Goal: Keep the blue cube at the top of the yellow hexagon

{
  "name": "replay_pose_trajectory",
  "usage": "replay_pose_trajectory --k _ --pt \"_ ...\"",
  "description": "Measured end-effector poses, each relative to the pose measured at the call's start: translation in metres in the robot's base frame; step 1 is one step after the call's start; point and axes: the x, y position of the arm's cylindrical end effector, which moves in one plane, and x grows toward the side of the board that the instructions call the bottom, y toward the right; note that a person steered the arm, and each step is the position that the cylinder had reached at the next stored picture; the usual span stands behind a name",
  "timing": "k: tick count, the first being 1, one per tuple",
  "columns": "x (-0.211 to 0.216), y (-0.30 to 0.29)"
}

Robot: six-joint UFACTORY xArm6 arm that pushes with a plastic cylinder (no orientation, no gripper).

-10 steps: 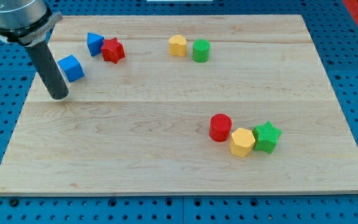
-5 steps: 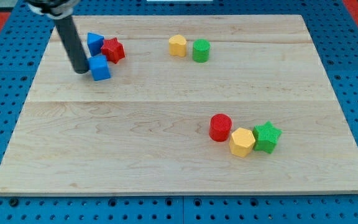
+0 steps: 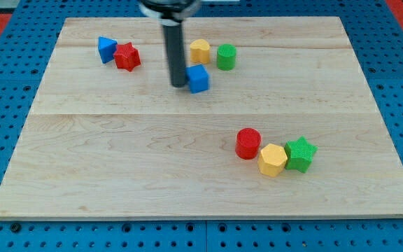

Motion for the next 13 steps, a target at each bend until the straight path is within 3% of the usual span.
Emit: replay_pose_trajectory --k 2,4,7,9,12,13 --pt "-0.026 0.004" --pt "-0.034 0.047" --pt "-0.016 0.136" --pt "0.042 0.135" --pt "0.053 0.16" --pt "0.058 0.2"
